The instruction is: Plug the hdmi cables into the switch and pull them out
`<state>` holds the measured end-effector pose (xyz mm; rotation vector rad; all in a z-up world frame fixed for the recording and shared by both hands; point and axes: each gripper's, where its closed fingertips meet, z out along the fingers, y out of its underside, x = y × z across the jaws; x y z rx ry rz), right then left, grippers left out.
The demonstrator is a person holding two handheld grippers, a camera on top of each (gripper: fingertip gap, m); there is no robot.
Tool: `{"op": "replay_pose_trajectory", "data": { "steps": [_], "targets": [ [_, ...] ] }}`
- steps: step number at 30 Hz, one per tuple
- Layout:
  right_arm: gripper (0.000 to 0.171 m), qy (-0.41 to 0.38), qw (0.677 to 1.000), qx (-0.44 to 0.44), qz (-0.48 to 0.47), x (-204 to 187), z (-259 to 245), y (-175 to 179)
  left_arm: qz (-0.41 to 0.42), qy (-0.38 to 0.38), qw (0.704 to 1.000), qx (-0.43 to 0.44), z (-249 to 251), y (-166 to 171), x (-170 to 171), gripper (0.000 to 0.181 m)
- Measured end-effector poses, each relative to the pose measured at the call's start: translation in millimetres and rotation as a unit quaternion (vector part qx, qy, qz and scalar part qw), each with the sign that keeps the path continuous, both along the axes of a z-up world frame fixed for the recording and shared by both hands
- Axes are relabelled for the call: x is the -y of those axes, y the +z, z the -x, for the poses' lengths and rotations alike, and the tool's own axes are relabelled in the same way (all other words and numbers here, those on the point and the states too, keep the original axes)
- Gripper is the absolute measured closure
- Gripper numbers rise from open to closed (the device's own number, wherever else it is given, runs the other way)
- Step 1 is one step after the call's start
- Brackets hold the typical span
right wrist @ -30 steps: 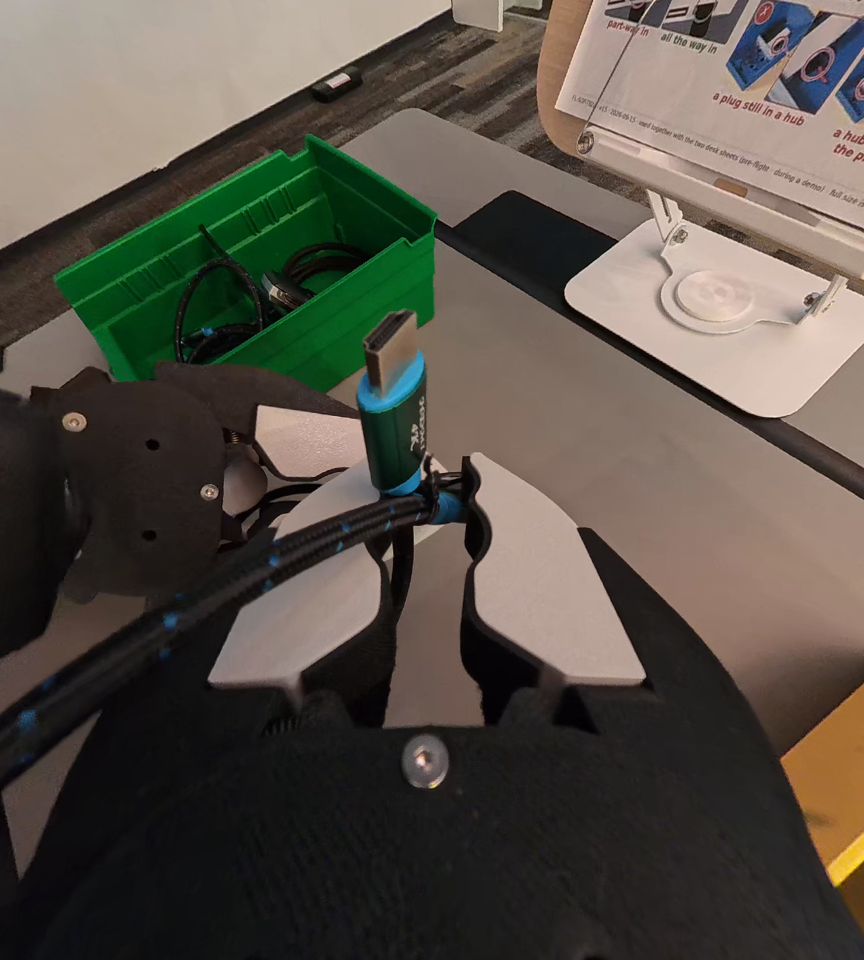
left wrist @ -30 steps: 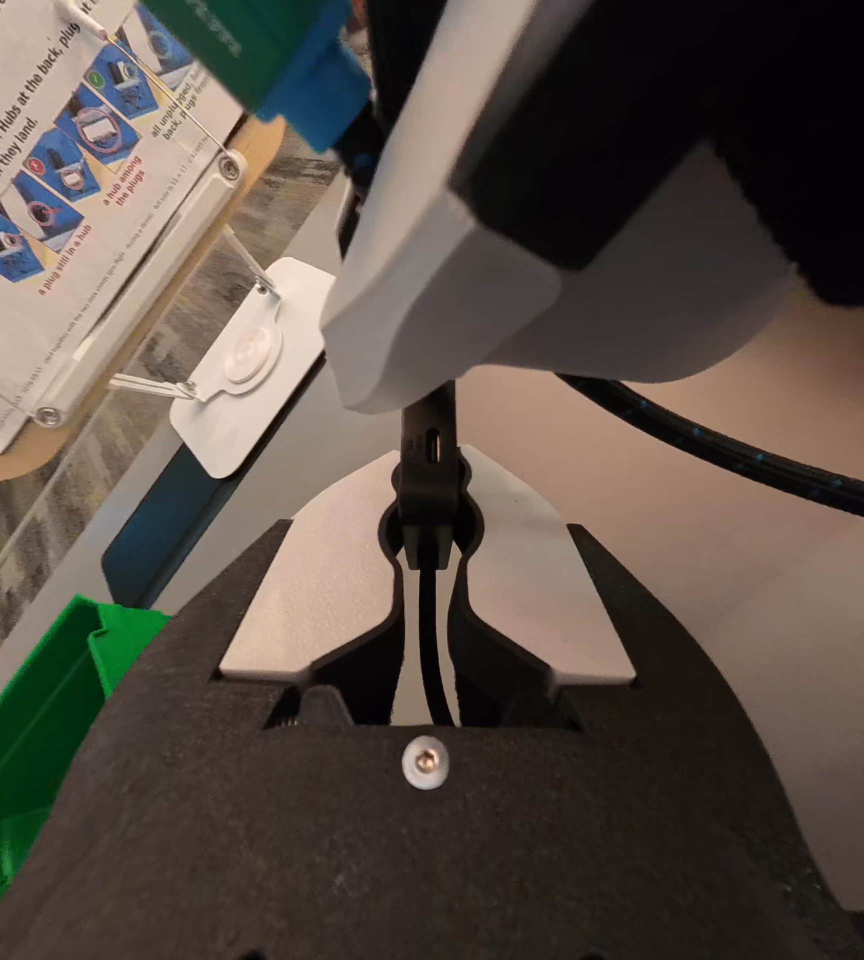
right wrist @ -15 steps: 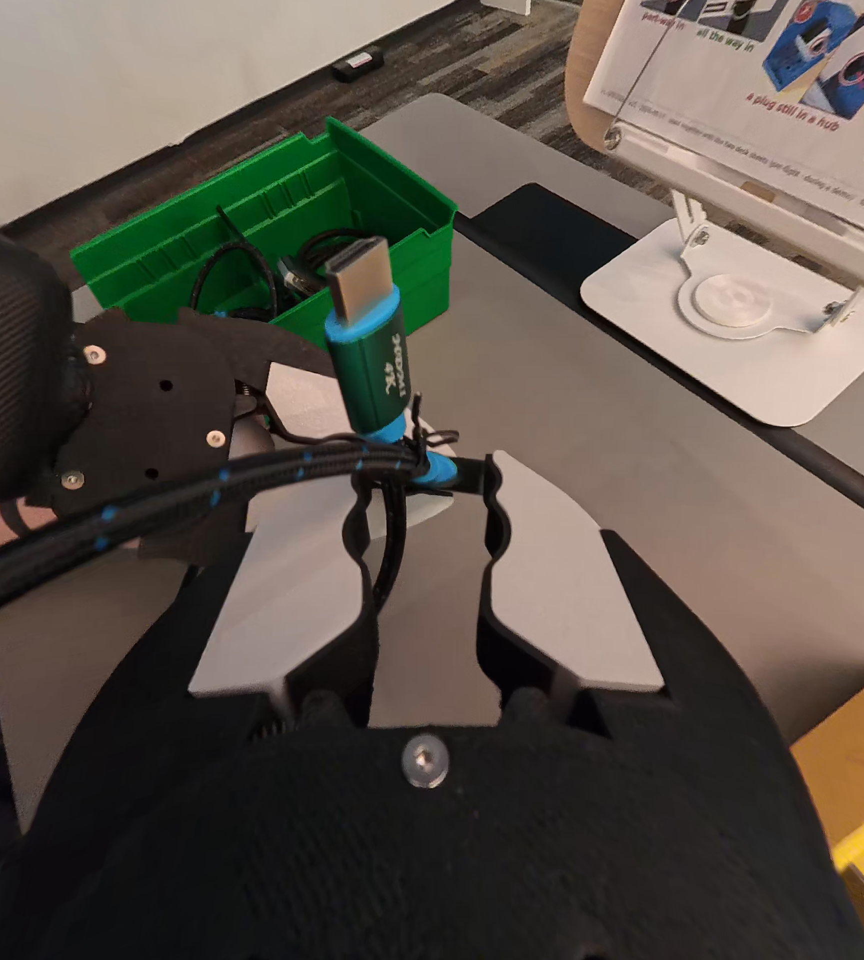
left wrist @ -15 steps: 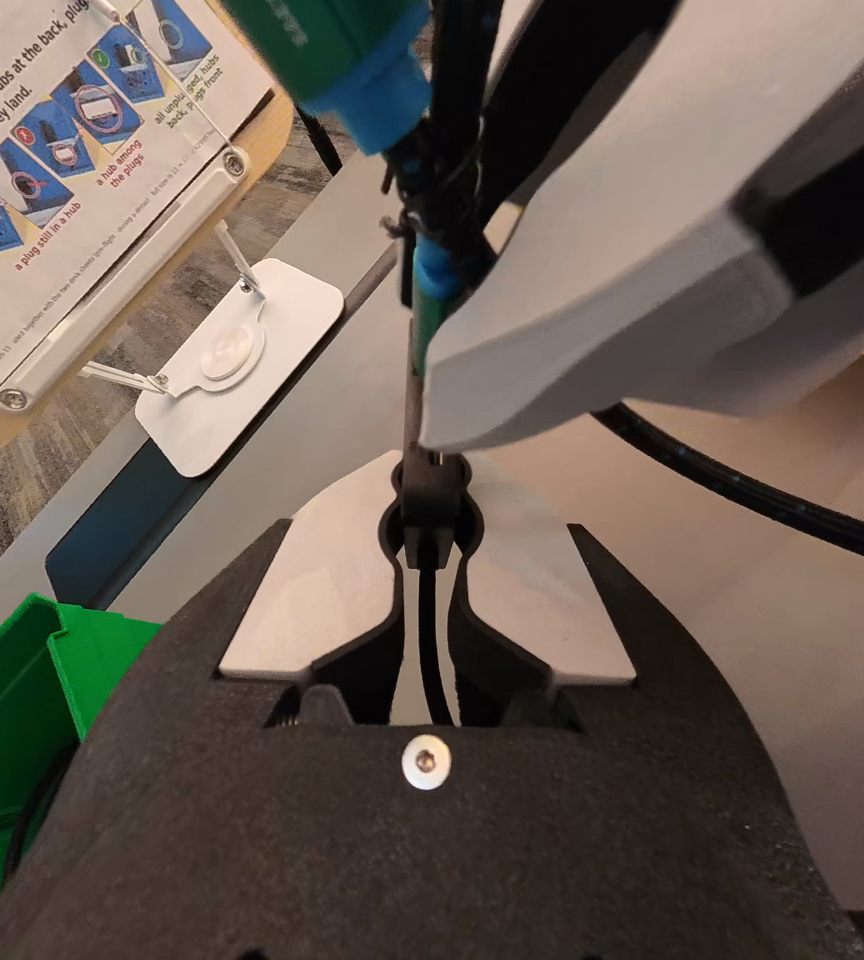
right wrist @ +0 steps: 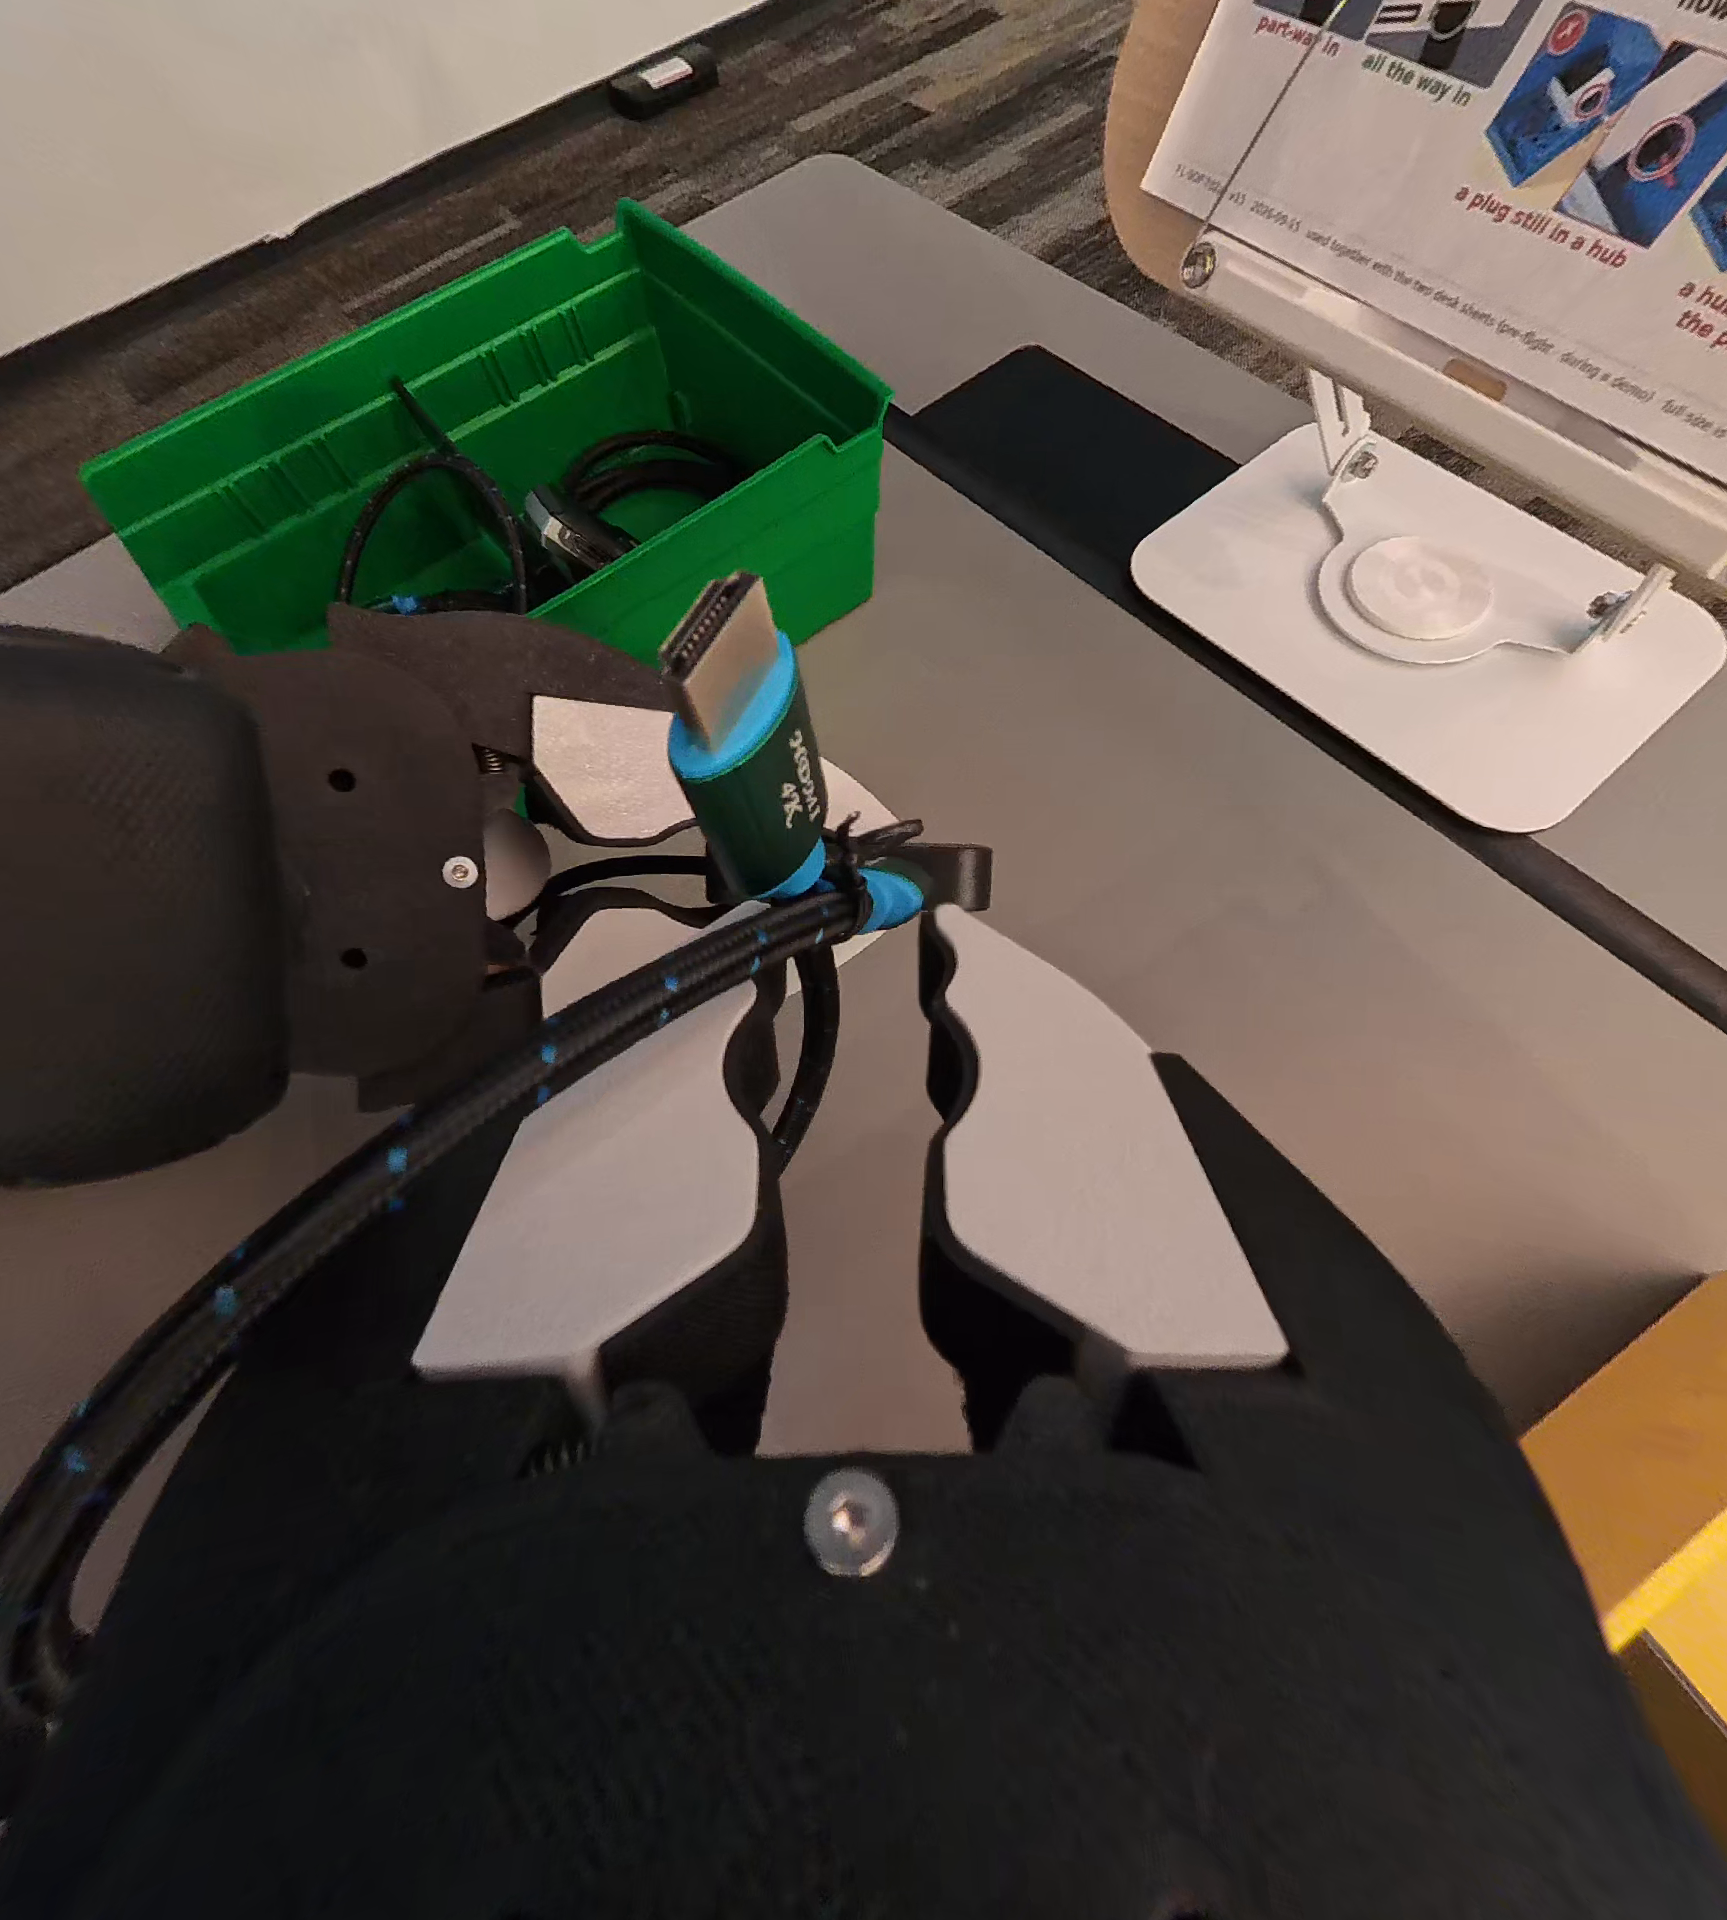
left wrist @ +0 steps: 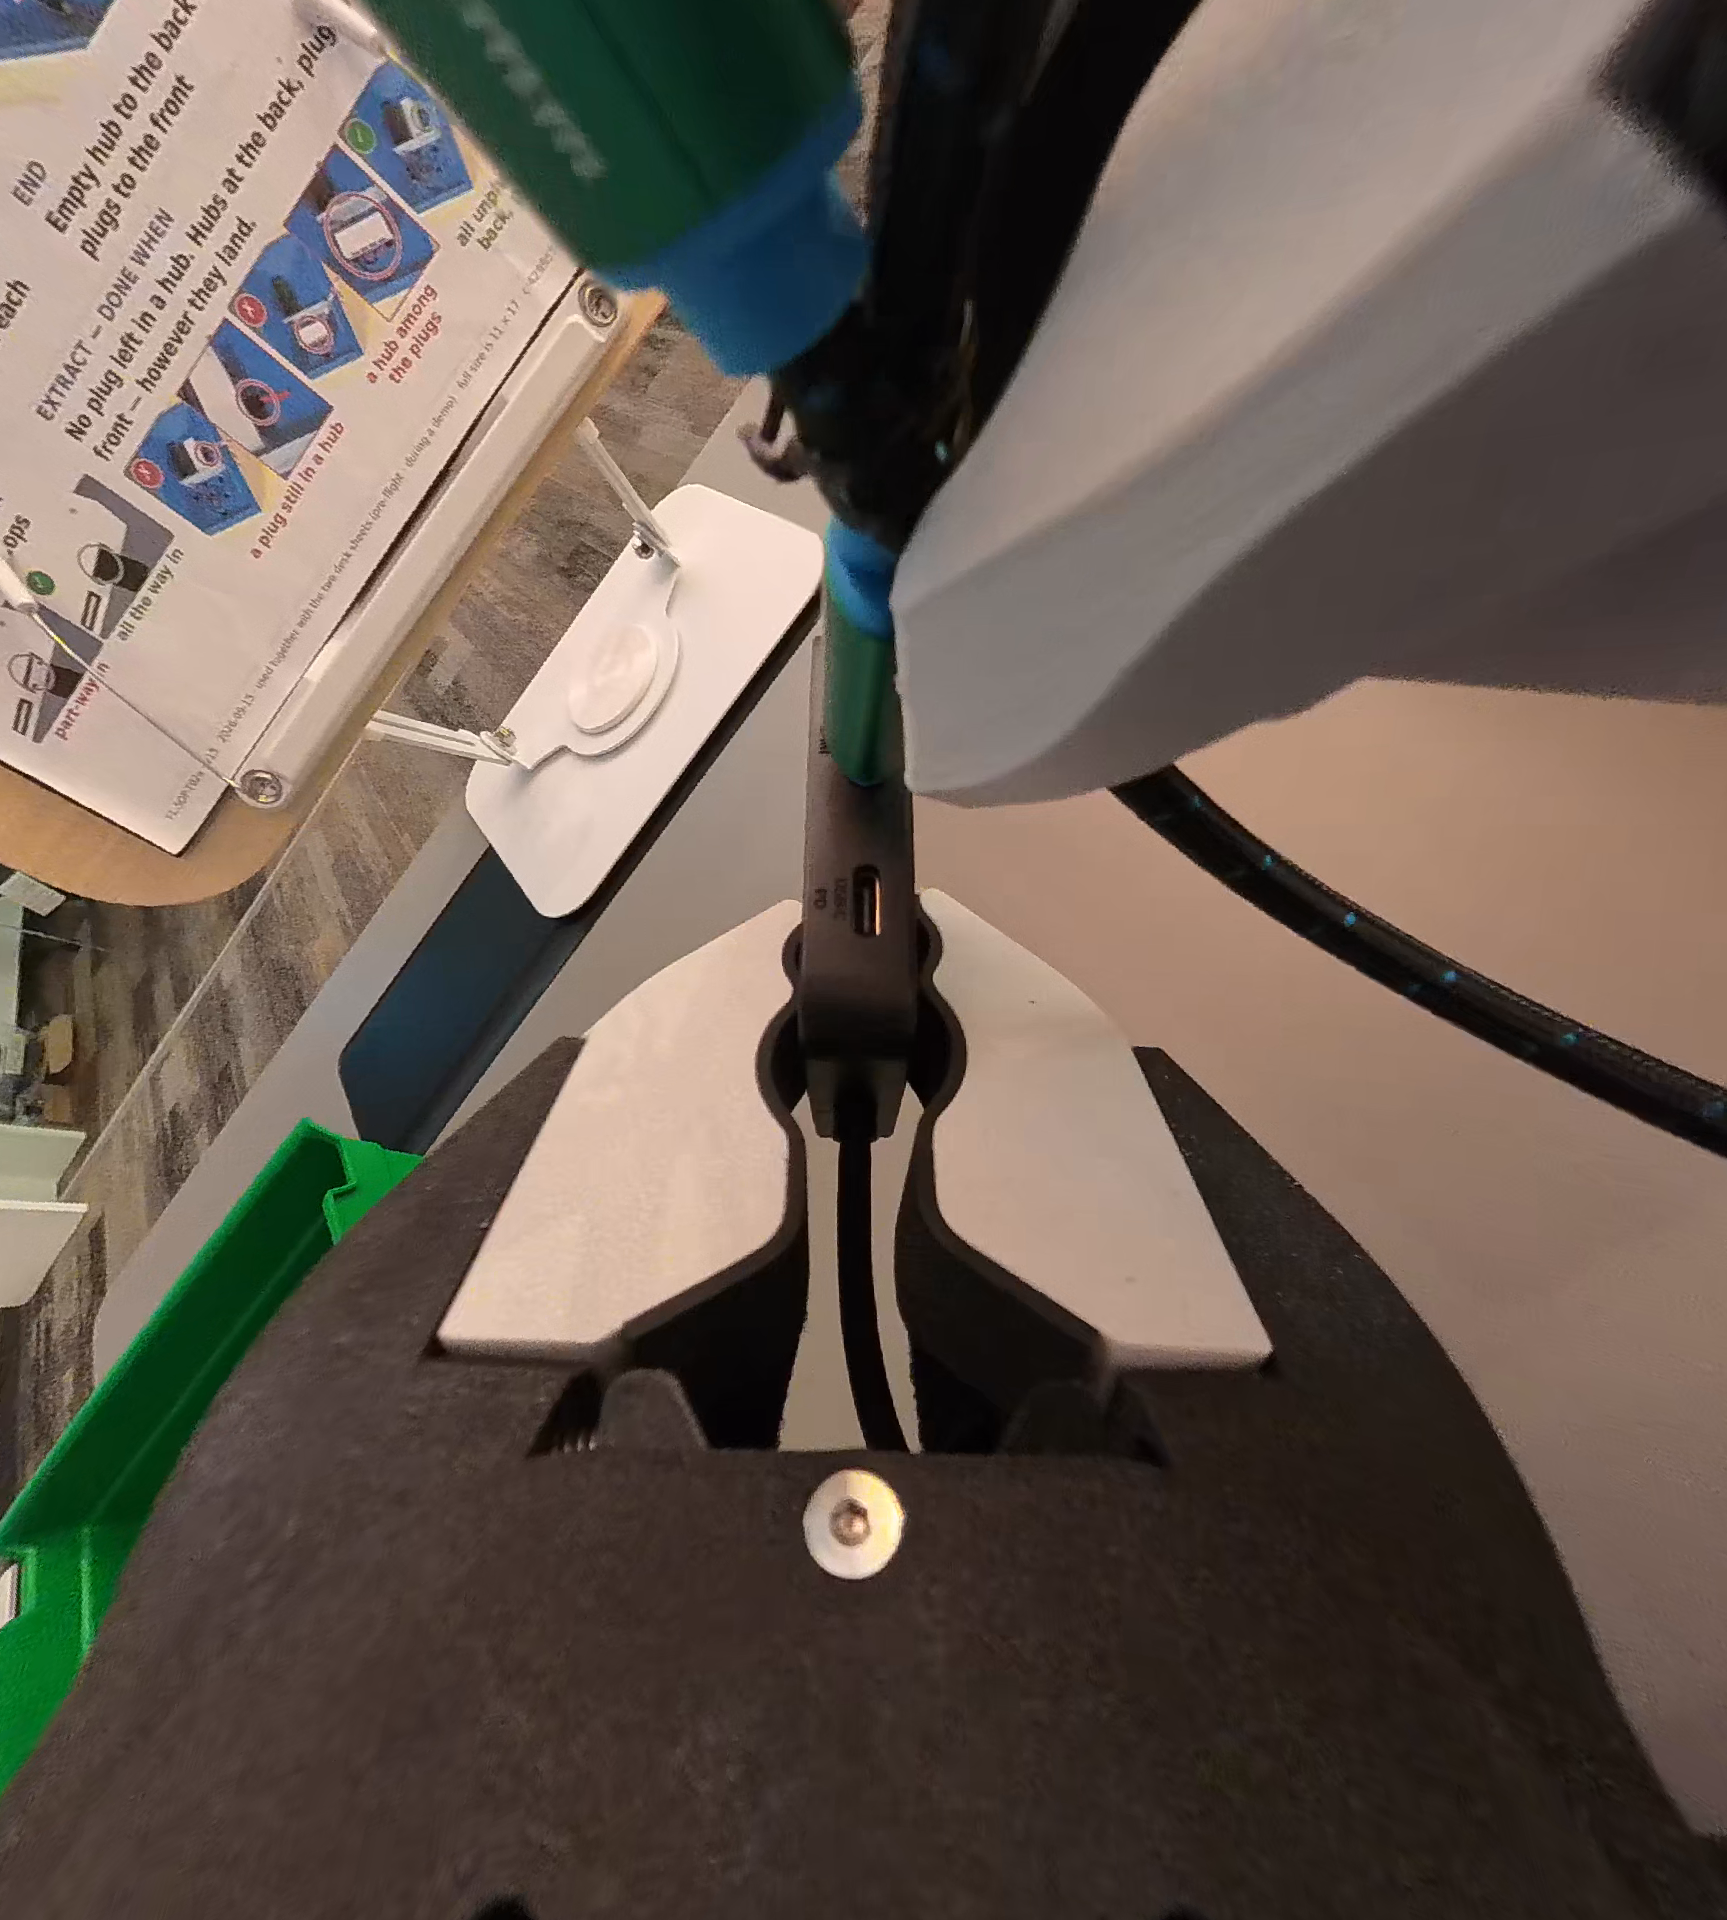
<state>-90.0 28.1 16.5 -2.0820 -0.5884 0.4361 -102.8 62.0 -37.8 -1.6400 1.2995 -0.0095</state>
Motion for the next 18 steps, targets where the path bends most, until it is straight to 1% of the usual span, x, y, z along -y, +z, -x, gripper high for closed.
{"op": "replay_pose_trajectory", "data": {
  "steps": [10,18],
  "targets": [
    [0.147,-0.003,1.0,-0.001,-0.011,-2.1,1.7,1.3,0.002,0.002,1.0,-0.001,1.1,0.3,-1.0,0.167],
    [0.143,-0.01,1.0,0.003,0.004,-5.4,5.3,-10.4,0.032,0.014,0.999,-0.025,3.9,-13.0,-2.3,0.167]
  ]
}}
